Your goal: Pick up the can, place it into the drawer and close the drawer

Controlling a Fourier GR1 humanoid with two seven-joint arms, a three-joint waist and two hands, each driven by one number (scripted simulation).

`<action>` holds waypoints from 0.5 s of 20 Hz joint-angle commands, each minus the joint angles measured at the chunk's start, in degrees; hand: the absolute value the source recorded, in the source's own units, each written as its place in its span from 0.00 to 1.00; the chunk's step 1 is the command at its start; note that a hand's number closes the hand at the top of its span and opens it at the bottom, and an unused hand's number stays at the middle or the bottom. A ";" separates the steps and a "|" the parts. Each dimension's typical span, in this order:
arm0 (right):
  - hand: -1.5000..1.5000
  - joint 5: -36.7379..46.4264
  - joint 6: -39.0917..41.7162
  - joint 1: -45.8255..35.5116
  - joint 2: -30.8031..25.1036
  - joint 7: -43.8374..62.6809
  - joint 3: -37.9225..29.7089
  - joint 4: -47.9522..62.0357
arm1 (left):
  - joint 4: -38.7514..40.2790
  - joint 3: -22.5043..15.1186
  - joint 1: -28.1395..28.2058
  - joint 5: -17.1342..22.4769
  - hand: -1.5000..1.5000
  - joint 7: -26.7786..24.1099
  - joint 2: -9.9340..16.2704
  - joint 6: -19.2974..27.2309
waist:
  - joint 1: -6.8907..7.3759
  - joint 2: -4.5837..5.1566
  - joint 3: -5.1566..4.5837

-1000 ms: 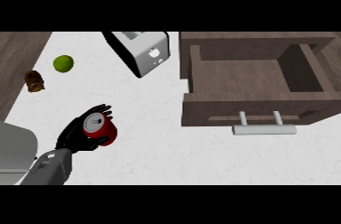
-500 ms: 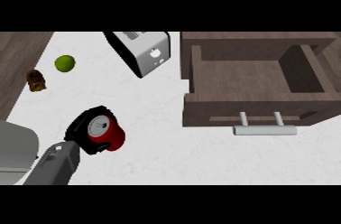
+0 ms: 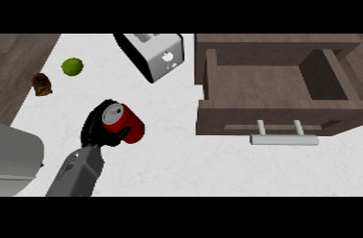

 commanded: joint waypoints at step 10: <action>0.00 -1.51 1.52 3.49 0.19 -1.62 0.79 -1.21 | -35.16 -13.17 3.77 4.61 1.00 18.17 -3.70 20.65 | -0.35 0.02 -0.03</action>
